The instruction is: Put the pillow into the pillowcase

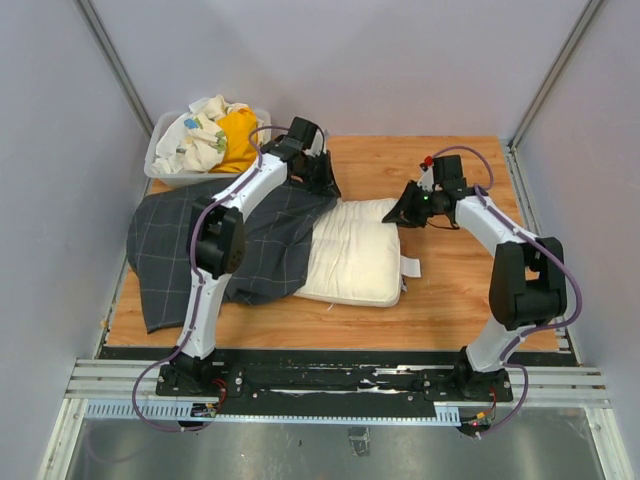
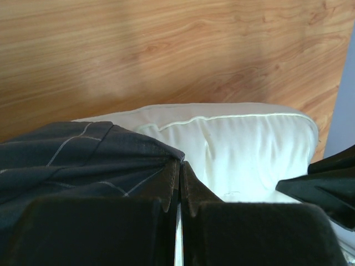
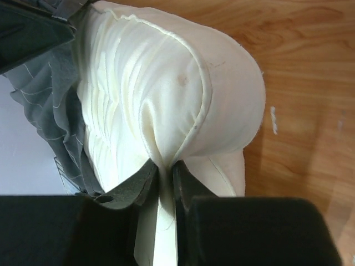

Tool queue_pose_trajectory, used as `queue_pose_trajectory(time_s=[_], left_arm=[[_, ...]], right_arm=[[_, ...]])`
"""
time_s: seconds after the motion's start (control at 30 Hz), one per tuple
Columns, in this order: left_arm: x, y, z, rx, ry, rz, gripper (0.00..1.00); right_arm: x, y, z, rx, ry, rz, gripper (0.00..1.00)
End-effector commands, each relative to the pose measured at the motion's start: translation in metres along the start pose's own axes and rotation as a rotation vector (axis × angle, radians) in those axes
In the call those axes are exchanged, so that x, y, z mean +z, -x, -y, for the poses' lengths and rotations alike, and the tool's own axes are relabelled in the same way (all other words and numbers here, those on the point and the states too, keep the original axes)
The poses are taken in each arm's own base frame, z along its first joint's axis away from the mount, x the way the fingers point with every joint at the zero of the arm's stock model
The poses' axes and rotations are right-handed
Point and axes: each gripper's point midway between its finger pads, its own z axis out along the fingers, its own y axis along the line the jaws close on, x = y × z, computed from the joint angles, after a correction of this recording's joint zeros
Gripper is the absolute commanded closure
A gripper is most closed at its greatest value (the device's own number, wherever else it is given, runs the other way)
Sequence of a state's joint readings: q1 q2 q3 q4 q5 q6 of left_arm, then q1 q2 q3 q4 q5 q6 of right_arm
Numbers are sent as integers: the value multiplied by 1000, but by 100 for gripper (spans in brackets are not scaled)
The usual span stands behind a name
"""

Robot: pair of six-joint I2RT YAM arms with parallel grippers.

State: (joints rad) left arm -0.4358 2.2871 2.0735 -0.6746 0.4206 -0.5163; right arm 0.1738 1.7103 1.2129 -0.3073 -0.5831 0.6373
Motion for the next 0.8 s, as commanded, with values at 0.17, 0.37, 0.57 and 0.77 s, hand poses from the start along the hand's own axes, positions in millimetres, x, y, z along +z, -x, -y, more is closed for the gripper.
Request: queue_pose_trajectory(time_s=[0.17,0.37,0.57,0.77], left_arm=[[-39,6,56,129,-29,88,78],[-102,16,46,178,118,232,65],[-126,-51,0,177,267,224,65],[-126,-133,-30,173,345,189,65]], right_arm=[[-31,3,12,-23,-36,25,56],[-43,2,20,-48,-114,42,39],[-62,-21,15,-117,-156,22,33],[-65,-70,11,-181,-155,-47,30]])
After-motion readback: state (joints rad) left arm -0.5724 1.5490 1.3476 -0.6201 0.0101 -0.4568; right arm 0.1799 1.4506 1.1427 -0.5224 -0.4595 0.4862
